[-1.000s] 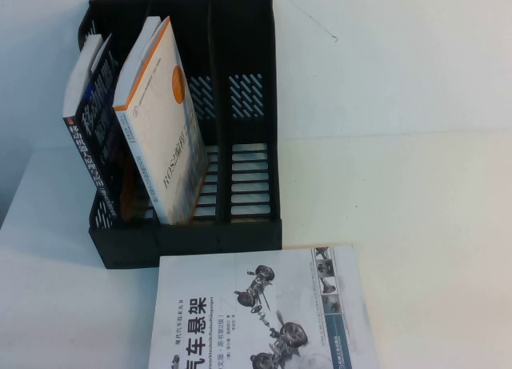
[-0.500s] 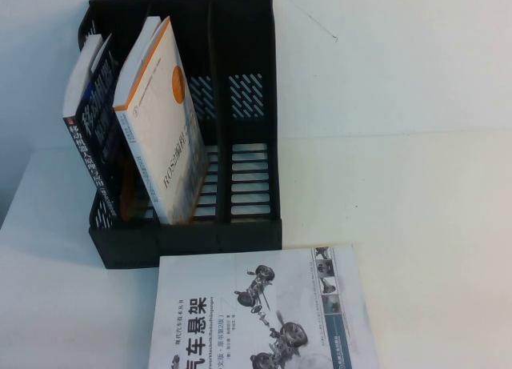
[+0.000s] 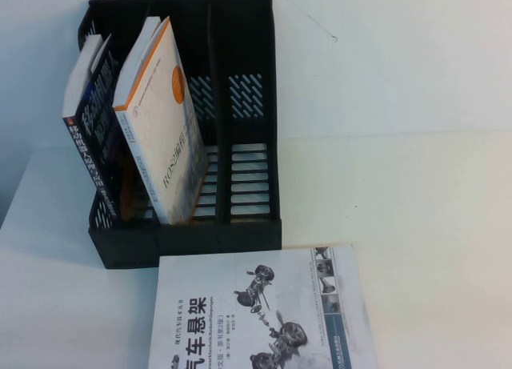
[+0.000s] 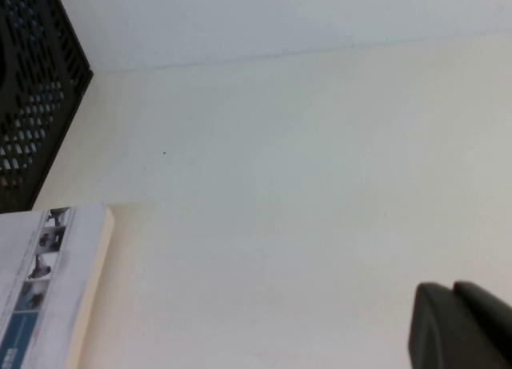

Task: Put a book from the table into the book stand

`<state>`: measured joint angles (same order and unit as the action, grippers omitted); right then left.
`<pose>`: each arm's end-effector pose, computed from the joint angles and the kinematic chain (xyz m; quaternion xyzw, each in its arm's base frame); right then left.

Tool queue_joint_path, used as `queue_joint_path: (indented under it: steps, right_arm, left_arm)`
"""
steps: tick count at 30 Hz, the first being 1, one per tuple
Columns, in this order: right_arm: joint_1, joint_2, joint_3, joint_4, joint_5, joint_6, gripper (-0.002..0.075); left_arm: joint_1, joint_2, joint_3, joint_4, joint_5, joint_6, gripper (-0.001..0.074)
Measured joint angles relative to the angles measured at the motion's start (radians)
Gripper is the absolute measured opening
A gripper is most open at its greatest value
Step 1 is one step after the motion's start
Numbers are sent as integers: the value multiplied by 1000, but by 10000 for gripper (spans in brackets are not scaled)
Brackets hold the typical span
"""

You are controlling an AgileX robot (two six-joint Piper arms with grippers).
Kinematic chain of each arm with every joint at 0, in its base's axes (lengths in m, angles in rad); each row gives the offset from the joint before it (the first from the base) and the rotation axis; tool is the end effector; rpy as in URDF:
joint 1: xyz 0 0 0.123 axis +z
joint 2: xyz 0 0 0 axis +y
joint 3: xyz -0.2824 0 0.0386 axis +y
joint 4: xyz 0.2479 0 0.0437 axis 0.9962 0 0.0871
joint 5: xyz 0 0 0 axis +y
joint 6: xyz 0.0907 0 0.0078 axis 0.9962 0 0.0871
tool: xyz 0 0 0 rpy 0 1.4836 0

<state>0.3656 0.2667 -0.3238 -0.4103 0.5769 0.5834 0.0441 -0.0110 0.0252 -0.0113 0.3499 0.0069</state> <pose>0.0676 0.0046 0.2582 0.0062 0.8290 0.0759 0.5541 0.0532 0.0020 0.1737 -0.0179 0.7977 0.0106 0.6027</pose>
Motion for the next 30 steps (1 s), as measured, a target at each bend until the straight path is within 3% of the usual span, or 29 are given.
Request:
queue_joint_path:
  steps: [6, 10, 18, 30]
  right_arm:
    - [-32, -92, 38, 16, 1, -44, 6]
    - [-148, -197, 107, 99, -50, -209, 6]
    - [-367, -278, 297, 226, -150, -347, 6]
    - [-379, -278, 344, 365, -191, -532, 6]
  left_arm:
    - [0, 0, 0, 0, 0, 0, -3]
    - [0, 0, 0, 0, 0, 0, -3]
    - [0, 0, 0, 0, 0, 2, -3]
    - [0, 0, 0, 0, 0, 2, -3]
